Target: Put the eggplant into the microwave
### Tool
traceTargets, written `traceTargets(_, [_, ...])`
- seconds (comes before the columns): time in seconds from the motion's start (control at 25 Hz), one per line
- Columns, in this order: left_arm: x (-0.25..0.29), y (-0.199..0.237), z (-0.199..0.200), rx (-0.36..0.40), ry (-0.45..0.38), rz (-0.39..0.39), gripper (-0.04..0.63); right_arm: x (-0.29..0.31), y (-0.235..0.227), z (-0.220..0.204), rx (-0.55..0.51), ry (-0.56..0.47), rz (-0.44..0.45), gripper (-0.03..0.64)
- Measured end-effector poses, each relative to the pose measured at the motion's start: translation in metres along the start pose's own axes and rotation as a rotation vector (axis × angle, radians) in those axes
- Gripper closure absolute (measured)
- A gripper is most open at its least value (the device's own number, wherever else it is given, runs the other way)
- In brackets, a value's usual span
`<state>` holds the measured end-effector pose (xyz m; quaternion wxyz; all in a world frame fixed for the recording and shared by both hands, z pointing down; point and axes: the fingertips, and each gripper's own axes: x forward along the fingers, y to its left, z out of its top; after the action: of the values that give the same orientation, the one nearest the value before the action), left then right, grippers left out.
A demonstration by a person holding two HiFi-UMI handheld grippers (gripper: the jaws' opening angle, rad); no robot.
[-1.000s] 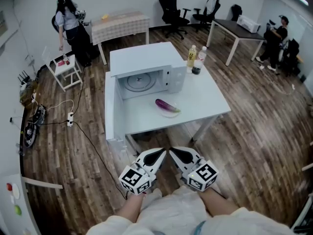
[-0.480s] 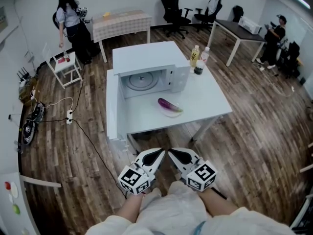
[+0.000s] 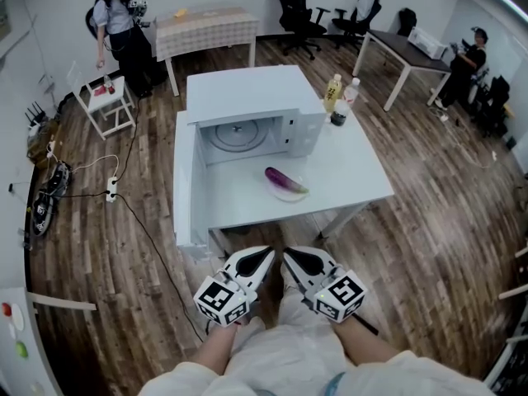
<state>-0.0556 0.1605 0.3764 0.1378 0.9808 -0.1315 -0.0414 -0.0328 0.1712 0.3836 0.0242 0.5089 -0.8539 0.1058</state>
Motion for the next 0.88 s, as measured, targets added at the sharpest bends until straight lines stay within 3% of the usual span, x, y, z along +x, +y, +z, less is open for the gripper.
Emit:
traceTargets(0.32, [0.044, 0.054, 0.013, -0.034, -0.017, 0.079, 0.594, 0.04, -0.061, 0.011, -0.054, 0.027, 0.051, 0.581])
traceTargets(0.88, [0.124, 0.124, 0.018, -0.072, 0.017, 0.157, 0.594, 0.089, -0.158, 0.03, -0.03, 0.07, 0.132, 0.581])
